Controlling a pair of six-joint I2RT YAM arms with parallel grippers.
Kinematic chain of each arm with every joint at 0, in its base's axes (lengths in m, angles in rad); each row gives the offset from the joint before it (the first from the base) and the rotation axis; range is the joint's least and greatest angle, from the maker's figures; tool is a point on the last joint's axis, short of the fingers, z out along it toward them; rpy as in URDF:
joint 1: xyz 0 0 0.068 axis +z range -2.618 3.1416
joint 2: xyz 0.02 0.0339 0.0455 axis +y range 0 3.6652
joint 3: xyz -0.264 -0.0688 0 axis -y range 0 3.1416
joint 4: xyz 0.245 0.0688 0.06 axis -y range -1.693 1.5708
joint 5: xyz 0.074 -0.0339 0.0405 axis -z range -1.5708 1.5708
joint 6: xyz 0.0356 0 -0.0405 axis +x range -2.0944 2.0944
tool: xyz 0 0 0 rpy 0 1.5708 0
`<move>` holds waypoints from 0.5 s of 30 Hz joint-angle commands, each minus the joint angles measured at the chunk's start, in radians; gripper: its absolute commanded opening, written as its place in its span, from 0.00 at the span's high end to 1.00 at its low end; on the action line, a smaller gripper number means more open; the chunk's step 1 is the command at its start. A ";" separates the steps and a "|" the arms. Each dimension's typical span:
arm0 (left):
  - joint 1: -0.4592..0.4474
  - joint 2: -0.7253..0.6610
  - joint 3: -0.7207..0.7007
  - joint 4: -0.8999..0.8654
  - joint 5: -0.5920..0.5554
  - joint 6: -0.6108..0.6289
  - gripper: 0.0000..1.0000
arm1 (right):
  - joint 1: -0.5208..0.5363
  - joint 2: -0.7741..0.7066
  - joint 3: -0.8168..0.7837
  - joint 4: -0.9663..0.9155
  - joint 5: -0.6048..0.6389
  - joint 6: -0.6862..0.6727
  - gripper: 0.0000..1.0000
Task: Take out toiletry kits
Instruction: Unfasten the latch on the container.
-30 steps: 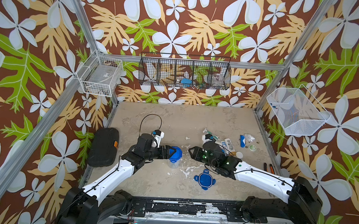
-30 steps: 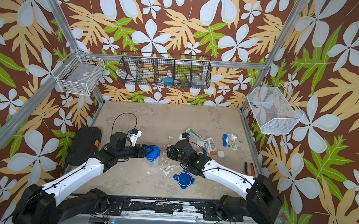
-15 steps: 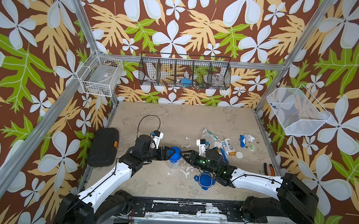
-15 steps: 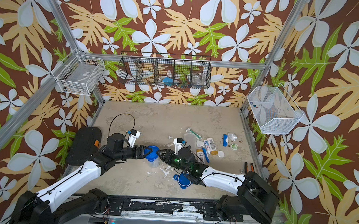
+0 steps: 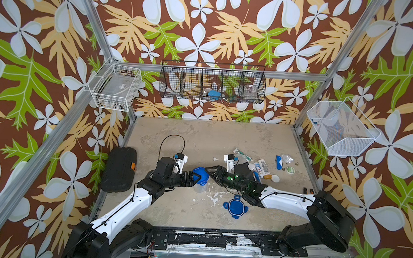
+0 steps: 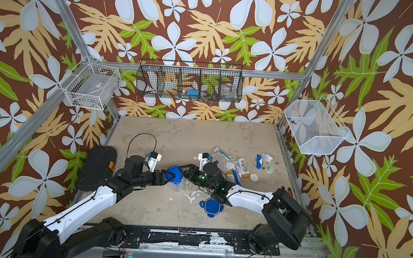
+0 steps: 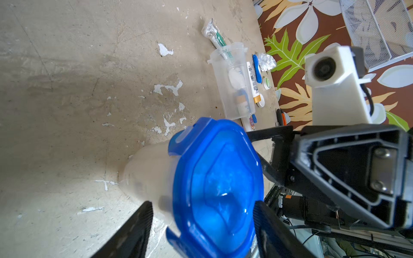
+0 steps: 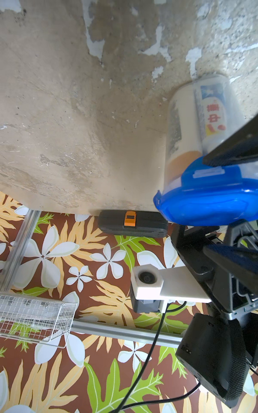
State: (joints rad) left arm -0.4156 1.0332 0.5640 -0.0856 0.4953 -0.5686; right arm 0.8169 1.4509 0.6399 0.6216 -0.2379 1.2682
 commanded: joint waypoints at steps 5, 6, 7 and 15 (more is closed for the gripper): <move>-0.001 0.014 0.033 0.018 -0.016 -0.004 0.21 | -0.004 0.049 -0.093 0.263 0.042 0.144 0.23; -0.001 0.018 0.033 0.025 -0.011 -0.009 0.21 | -0.004 0.069 -0.103 0.307 0.043 0.172 0.24; -0.001 0.021 0.035 0.035 -0.004 -0.013 0.20 | -0.004 0.091 -0.114 0.363 0.043 0.201 0.25; -0.002 0.065 0.003 0.059 0.010 0.000 0.23 | -0.004 0.197 -0.133 0.585 0.035 0.297 0.34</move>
State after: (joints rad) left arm -0.4160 1.0927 0.5758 -0.0456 0.4881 -0.5747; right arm 0.8127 1.6356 0.5053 1.0637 -0.2028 1.5223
